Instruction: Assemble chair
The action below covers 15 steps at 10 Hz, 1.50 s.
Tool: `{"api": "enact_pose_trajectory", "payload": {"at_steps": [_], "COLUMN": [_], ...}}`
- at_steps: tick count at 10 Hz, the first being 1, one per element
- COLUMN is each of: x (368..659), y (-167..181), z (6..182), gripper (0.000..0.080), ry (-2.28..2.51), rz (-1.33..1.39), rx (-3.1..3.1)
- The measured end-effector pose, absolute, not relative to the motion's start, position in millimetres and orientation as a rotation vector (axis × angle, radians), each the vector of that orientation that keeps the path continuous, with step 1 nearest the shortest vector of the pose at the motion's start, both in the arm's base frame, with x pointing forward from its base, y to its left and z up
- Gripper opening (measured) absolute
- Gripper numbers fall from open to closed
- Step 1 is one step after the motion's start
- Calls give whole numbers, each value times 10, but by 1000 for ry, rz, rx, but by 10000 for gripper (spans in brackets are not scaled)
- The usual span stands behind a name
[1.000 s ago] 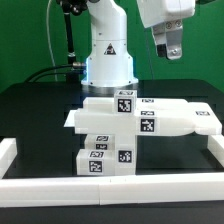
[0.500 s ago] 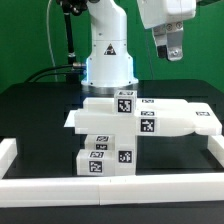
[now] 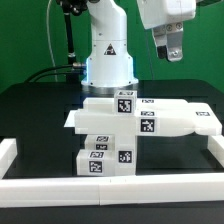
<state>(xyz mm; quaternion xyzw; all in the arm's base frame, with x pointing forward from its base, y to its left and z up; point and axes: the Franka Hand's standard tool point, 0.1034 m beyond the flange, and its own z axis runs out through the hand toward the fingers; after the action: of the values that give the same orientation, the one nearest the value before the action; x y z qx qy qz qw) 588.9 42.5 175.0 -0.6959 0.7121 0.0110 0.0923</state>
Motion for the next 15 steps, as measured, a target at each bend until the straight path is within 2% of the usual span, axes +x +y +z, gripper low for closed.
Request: {"api": "enact_pose_trajectory", "payload": {"at_steps": [2, 4, 6, 10, 11, 13, 15], "x": [5887, 5764, 5705, 5694, 5595, 5320, 5215], "y": [439, 658, 844, 871, 927, 958, 1096], "z": [1750, 1835, 1941, 1902, 1821, 1545, 1486], "gripper": [648, 648, 648, 648, 648, 648, 648], "ry": [2109, 1897, 1898, 1827, 1783, 1507, 1373], "rz": [33, 63, 40, 47, 46, 15, 25], "rx": [-2071, -2271, -2329, -2379, -2450, -2689, -2789]}}
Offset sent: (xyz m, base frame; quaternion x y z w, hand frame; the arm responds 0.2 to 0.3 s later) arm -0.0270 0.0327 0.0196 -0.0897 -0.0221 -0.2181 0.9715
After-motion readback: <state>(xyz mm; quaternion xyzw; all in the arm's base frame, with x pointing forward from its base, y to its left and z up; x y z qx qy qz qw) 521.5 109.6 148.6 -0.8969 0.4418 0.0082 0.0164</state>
